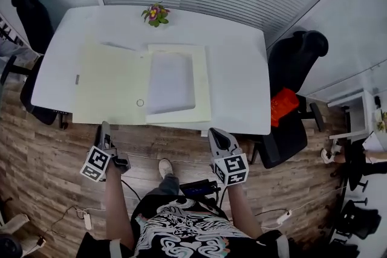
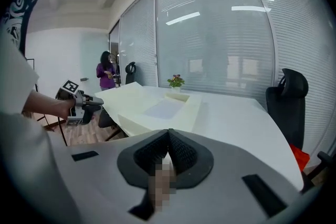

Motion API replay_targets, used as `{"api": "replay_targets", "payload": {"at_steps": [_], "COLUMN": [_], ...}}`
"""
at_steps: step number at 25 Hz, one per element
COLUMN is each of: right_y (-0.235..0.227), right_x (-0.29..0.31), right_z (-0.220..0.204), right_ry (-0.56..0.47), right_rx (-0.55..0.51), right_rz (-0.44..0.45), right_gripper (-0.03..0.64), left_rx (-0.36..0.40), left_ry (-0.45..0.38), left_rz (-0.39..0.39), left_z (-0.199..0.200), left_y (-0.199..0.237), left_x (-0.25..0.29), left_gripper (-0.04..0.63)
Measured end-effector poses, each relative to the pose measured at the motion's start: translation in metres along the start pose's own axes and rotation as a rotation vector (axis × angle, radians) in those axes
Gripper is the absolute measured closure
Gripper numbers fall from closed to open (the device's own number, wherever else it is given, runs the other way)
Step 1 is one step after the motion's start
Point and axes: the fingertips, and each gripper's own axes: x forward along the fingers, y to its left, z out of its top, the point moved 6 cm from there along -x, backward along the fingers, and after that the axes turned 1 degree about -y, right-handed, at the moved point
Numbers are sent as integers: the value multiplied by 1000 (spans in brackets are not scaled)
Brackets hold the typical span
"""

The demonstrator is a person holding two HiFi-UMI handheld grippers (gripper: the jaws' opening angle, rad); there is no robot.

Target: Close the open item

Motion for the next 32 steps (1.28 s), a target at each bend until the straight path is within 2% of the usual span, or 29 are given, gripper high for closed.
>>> {"api": "replay_targets", "payload": {"at_steps": [2, 8, 18, 26, 32], "right_y": [-3, -7, -18, -21, -26], "right_x": [9, 25, 35, 52, 62], "right_z": [0, 2, 13, 2, -3], "right_ry": [9, 46, 78, 95, 82], "right_rx": [-9, -35, -74, -95, -63], "right_rz": [9, -5, -18, 39, 66], "right_gripper": [615, 615, 615, 615, 614], "left_rx": [-38, -55, -74, -82, -56], "left_ry": [-14, -39, -87, -126, -119], "left_rz": [-3, -28, -67, -43, -29], "left_z": [4, 18, 31, 29, 33], "left_y": [9, 15, 8, 8, 4], "left_x": [6, 17, 17, 22, 24], "left_gripper": [431, 436, 513, 563, 568]}}
